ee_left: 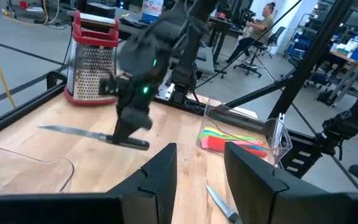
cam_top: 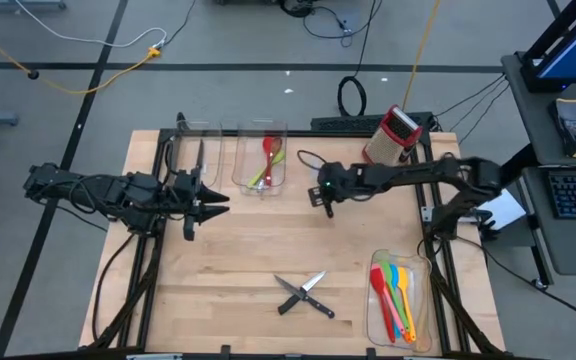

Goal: Pick & Place Kitchen Items
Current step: Put the black knife into the top left transparent bin

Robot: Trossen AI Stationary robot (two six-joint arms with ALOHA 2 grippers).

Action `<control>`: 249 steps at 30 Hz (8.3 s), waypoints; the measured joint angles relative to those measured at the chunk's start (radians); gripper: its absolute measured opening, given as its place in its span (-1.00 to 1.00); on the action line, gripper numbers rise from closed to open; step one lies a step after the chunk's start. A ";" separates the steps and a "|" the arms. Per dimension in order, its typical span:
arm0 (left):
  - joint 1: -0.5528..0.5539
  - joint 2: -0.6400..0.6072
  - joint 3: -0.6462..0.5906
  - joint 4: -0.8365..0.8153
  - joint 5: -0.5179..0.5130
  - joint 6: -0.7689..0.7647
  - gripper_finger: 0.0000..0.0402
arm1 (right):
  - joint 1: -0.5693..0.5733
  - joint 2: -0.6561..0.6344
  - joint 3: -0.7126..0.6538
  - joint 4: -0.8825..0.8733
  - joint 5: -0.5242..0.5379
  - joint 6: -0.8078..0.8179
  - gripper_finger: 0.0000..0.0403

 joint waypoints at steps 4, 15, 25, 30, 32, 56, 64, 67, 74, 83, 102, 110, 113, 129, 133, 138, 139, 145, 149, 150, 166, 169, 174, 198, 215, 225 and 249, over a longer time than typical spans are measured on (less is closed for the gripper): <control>0.000 0.000 0.000 0.000 0.011 -0.018 -0.32 | 0.001 -0.079 -0.004 0.020 -0.009 -0.007 -0.64; 0.001 0.060 0.000 0.055 0.058 -0.124 -0.32 | 0.003 -0.289 0.000 0.396 -0.121 -0.071 -0.64; 0.016 0.266 0.002 0.372 0.150 -0.148 -0.32 | 0.018 -0.263 0.001 0.718 -0.266 -0.062 -0.64; 0.065 0.355 0.002 0.515 0.151 -0.233 -0.31 | 0.041 -0.244 0.000 0.833 -0.334 -0.045 -0.64; 0.084 0.391 0.002 0.567 0.150 -0.265 -0.27 | 0.049 -0.243 0.000 0.846 -0.337 -0.045 -0.64; 0.178 0.725 0.175 0.751 0.205 -0.378 0.37 | 0.062 -0.243 0.001 0.886 -0.408 -0.024 -0.64; 0.196 0.755 0.194 0.748 0.227 -0.383 0.37 | 0.072 -0.243 0.001 0.885 -0.408 -0.025 -0.64; 0.198 0.754 0.195 0.750 0.229 -0.384 0.34 | 0.076 -0.243 0.001 0.885 -0.405 -0.030 -0.64; 0.198 0.754 0.195 0.760 0.232 -0.384 -0.03 | 0.076 -0.243 0.001 0.883 -0.401 -0.031 -0.64; 0.203 0.754 0.195 0.802 0.251 -0.378 -0.59 | 0.081 -0.247 0.002 0.893 -0.376 -0.085 -0.64; 0.205 0.628 0.195 0.419 0.217 -0.400 -0.60 | 0.081 -0.244 0.002 0.723 -0.400 -0.072 -0.03; 0.205 0.424 0.195 -0.063 -0.024 -0.516 -0.60 | 0.081 -0.244 0.002 0.694 -0.412 -0.072 -0.14; 0.206 0.355 0.194 -0.272 -0.133 -0.612 -0.60 | 0.081 -0.244 0.002 0.695 -0.411 -0.073 -0.17; 0.580 0.366 0.194 -0.776 -0.024 -0.647 -0.60 | 0.080 -0.244 0.002 0.697 -0.410 -0.083 -0.23; 0.696 0.418 0.194 -0.777 0.064 -0.561 -0.60 | 0.080 -0.244 0.002 0.697 -0.410 -0.083 -0.23; 0.813 0.466 0.195 -0.777 0.121 -0.477 -0.60 | 0.080 -0.244 0.002 0.697 -0.410 -0.083 -0.25; 0.833 0.471 0.195 -0.777 0.130 -0.465 -0.60 | 0.080 -0.244 0.002 0.697 -0.410 -0.083 -0.25; 0.931 0.492 0.243 -0.776 0.149 -0.394 -0.60 | 0.080 -0.244 0.002 0.693 -0.408 -0.102 -0.26; 0.982 0.494 0.260 -0.778 0.149 -0.359 -0.60 | 0.080 -0.244 0.002 0.692 -0.408 -0.104 -0.28; 0.992 0.499 0.261 -0.795 0.147 -0.355 -0.60 | 0.080 -0.244 0.002 0.692 -0.408 -0.107 -0.28; 1.067 0.716 0.260 -0.963 0.119 -0.229 -0.60 | 0.080 -0.244 0.002 0.674 -0.407 -0.128 -0.31; 1.060 0.738 0.260 -0.964 0.110 -0.171 -0.60 | 0.080 -0.244 0.002 0.674 -0.407 -0.128 -0.31; 1.054 0.754 0.260 -0.964 0.110 -0.137 -0.60 | 0.080 -0.244 0.002 0.674 -0.405 -0.129 -0.31; 1.103 0.901 0.259 -0.977 0.217 -0.096 -0.39 | 0.072 -0.244 0.001 0.675 -0.399 -0.136 -0.33; 1.102 0.775 0.295 -0.970 0.225 -0.131 0.03 | 0.072 -0.244 0.001 0.675 -0.401 -0.136 -0.33; 0.999 0.511 0.394 -0.913 0.318 -0.192 -0.10 | 0.072 -0.244 0.001 0.675 -0.406 -0.132 -0.33; 0.416 0.231 0.367 -0.456 0.253 -0.042 -0.73 | 0.128 -0.244 0.001 0.724 -0.510 -0.363 -0.33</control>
